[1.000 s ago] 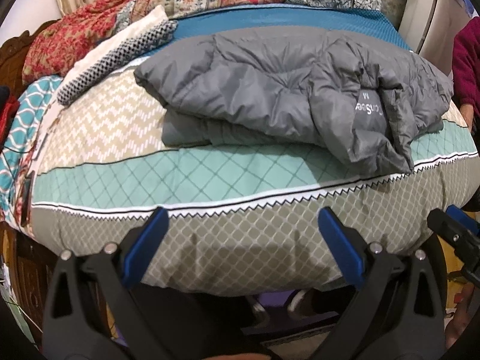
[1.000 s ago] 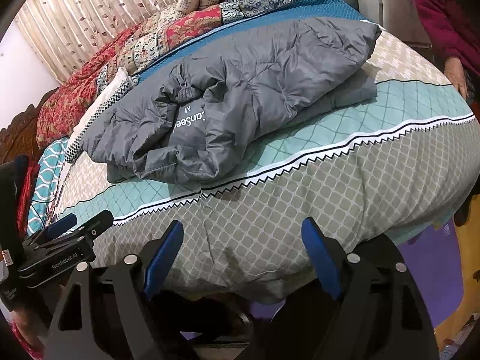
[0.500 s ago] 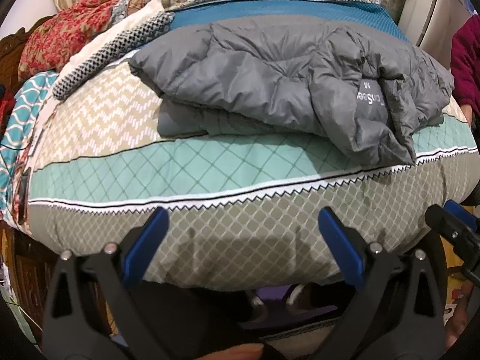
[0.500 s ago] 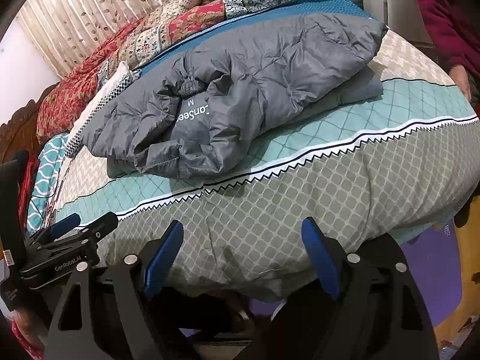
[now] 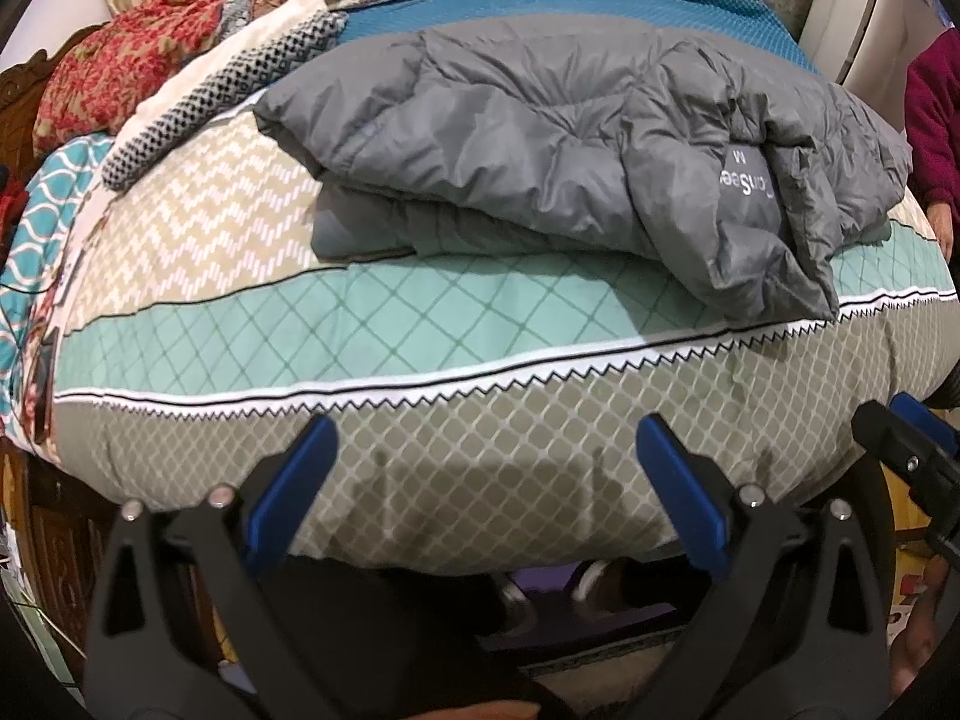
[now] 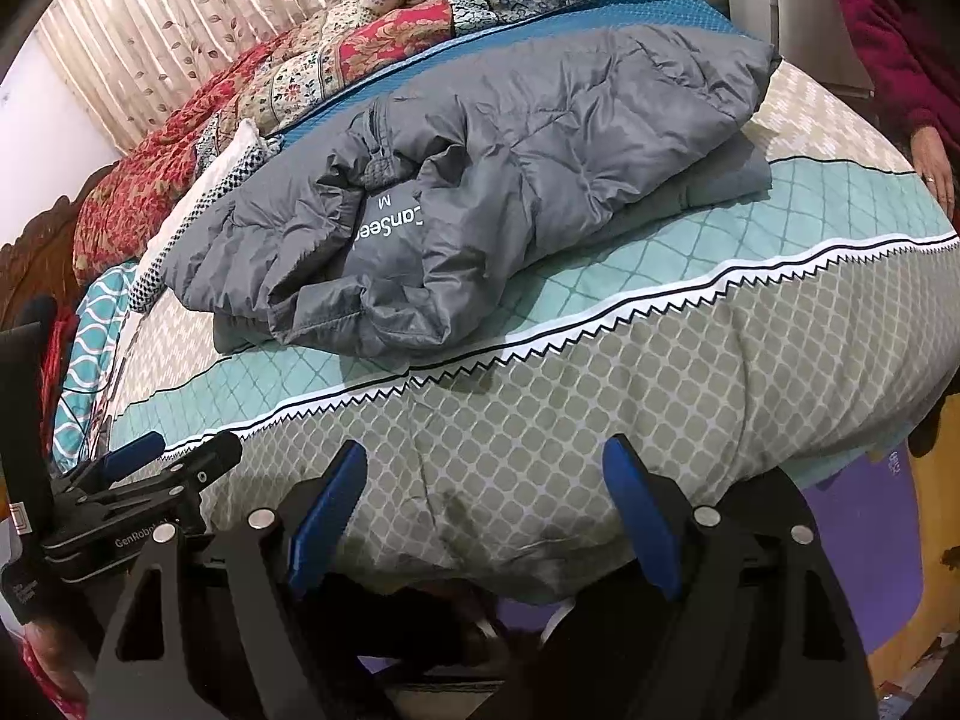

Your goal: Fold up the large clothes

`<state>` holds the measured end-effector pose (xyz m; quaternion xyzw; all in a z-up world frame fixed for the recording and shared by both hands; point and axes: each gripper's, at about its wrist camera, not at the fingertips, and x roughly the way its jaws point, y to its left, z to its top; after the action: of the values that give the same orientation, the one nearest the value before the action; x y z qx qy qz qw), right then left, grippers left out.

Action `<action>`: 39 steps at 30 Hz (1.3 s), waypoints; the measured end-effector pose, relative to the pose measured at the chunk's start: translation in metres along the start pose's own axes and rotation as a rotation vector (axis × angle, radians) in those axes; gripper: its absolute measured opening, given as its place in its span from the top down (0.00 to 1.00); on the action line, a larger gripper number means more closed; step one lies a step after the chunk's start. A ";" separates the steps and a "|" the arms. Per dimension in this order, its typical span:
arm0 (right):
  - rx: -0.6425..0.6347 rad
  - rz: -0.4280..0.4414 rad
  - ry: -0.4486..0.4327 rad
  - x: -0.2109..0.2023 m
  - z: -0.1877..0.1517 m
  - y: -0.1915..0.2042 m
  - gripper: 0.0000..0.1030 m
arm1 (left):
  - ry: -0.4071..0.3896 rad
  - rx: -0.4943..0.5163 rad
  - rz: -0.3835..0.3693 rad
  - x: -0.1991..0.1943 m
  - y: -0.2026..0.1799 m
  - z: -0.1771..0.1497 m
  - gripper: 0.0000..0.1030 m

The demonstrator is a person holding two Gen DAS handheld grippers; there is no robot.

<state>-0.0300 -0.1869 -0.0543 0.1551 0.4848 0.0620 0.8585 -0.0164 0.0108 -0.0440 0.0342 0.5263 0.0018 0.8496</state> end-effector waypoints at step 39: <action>0.023 0.017 0.002 0.007 0.038 -0.019 0.26 | -0.003 -0.016 0.003 0.013 0.012 0.027 0.07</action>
<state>0.0053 -0.2112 -0.0484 0.1691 0.4851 0.0637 0.8556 0.0139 0.0222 -0.0434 0.0281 0.5249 0.0070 0.8507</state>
